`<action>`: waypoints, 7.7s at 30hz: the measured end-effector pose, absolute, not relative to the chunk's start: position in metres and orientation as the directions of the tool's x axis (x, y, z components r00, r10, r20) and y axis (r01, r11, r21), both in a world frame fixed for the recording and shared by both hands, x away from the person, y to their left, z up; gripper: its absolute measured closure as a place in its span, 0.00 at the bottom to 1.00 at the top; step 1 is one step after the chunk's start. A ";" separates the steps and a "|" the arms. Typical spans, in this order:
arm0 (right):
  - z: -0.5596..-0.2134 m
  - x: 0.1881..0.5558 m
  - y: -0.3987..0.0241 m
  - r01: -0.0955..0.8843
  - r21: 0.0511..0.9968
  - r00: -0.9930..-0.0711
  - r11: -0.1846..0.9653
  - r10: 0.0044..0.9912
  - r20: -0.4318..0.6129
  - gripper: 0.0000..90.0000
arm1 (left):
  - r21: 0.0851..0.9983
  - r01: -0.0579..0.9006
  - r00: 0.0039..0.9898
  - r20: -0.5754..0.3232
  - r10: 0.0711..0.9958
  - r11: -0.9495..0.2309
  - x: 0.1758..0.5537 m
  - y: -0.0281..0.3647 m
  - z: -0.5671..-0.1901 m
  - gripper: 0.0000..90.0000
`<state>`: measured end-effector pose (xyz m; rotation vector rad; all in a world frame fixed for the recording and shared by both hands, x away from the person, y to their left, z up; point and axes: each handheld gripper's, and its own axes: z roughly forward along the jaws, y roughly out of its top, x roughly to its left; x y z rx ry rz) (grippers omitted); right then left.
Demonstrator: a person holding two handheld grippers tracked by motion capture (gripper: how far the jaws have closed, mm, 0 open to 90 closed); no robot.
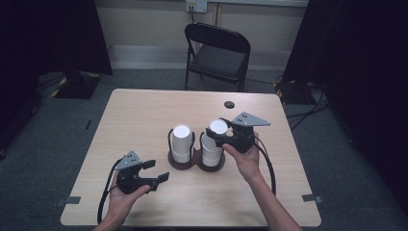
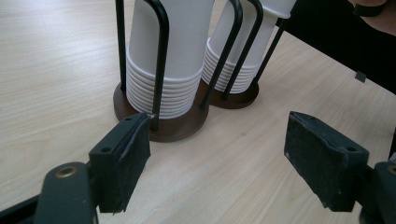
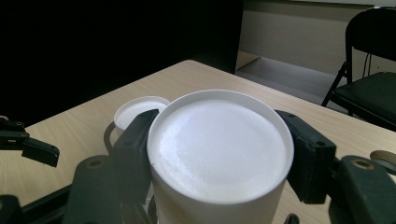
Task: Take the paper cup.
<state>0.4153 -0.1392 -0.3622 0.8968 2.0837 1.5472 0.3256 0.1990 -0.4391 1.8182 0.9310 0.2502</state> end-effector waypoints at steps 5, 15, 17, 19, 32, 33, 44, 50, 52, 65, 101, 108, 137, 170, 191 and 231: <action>-0.361 0.416 -0.140 0.255 0.950 -0.715 0.179 0.696 0.061 0.39 | 0.862 0.479 0.678 -0.241 0.694 -0.168 0.326 0.199 -0.439 0.25; -0.357 0.415 -0.142 0.249 0.956 -0.719 0.154 0.691 0.076 0.39 | 0.862 0.479 0.680 -0.243 0.692 -0.168 0.325 0.197 -0.440 0.26; -0.356 0.415 -0.142 0.247 0.957 -0.721 0.152 0.689 0.076 0.39 | 0.862 0.478 0.681 -0.243 0.691 -0.168 0.325 0.197 -0.440 0.26; -0.356 0.415 -0.142 0.245 0.958 -0.721 0.150 0.689 0.077 0.39 | 0.862 0.479 0.681 -0.246 0.690 -0.166 0.325 0.197 -0.440 0.26; -0.352 0.414 -0.144 0.241 0.963 -0.721 0.125 0.687 0.091 0.39 | 0.865 0.473 0.682 -0.237 0.692 -0.169 0.324 0.196 -0.439 0.27; -0.352 0.413 -0.144 0.241 0.963 -0.721 0.123 0.687 0.092 0.39 | 0.866 0.472 0.680 -0.238 0.694 -0.166 0.324 0.195 -0.439 0.28; -0.347 0.411 -0.148 0.237 0.966 -0.720 0.100 0.686 0.105 0.39 | 0.870 0.466 0.683 -0.236 0.692 -0.164 0.323 0.193 -0.436 0.30; -0.342 0.408 -0.152 0.237 0.968 -0.719 0.076 0.685 0.123 0.39 | 0.875 0.457 0.687 -0.232 0.689 -0.161 0.322 0.191 -0.433 0.31; -0.341 0.406 -0.155 0.240 0.969 -0.715 0.065 0.687 0.131 0.39 | 0.875 0.456 0.687 -0.232 0.688 -0.161 0.322 0.190 -0.432 0.31; -0.338 0.391 -0.166 0.260 0.965 -0.702 0.031 0.692 0.166 0.39 | 0.887 0.437 0.700 -0.229 0.677 -0.151 0.320 0.183 -0.426 0.38; -0.365 0.361 -0.173 0.505 0.845 -0.695 -0.175 0.498 0.518 0.39 | 0.945 0.293 0.784 -0.151 0.602 -0.145 0.324 0.136 -0.405 0.56; -0.369 0.361 -0.171 0.558 0.802 -0.681 -0.211 0.436 0.589 0.39 | 0.962 0.228 0.819 -0.108 0.563 -0.147 0.320 0.133 -0.408 0.67; -0.378 0.354 -0.137 0.694 0.696 -0.652 -0.185 0.250 0.716 0.39 | 0.996 0.083 0.801 -0.047 0.597 -0.033 0.311 0.117 -0.417 0.74; -0.382 0.355 -0.136 0.578 0.805 -0.735 -0.132 0.345 0.584 0.22 | 0.980 0.192 0.833 -0.133 0.537 -0.055 0.305 0.130 -0.411 0.96; -0.376 0.355 -0.147 0.478 0.877 -0.753 -0.047 0.491 0.437 0.22 | 0.932 0.318 0.840 -0.190 0.509 -0.177 0.305 0.137 -0.411 0.96; -0.378 0.339 -0.141 0.289 0.913 -0.861 0.287 0.496 0.116 0.15 | 0.753 0.528 0.778 -0.244 0.580 -0.392 0.332 0.150 -0.412 0.96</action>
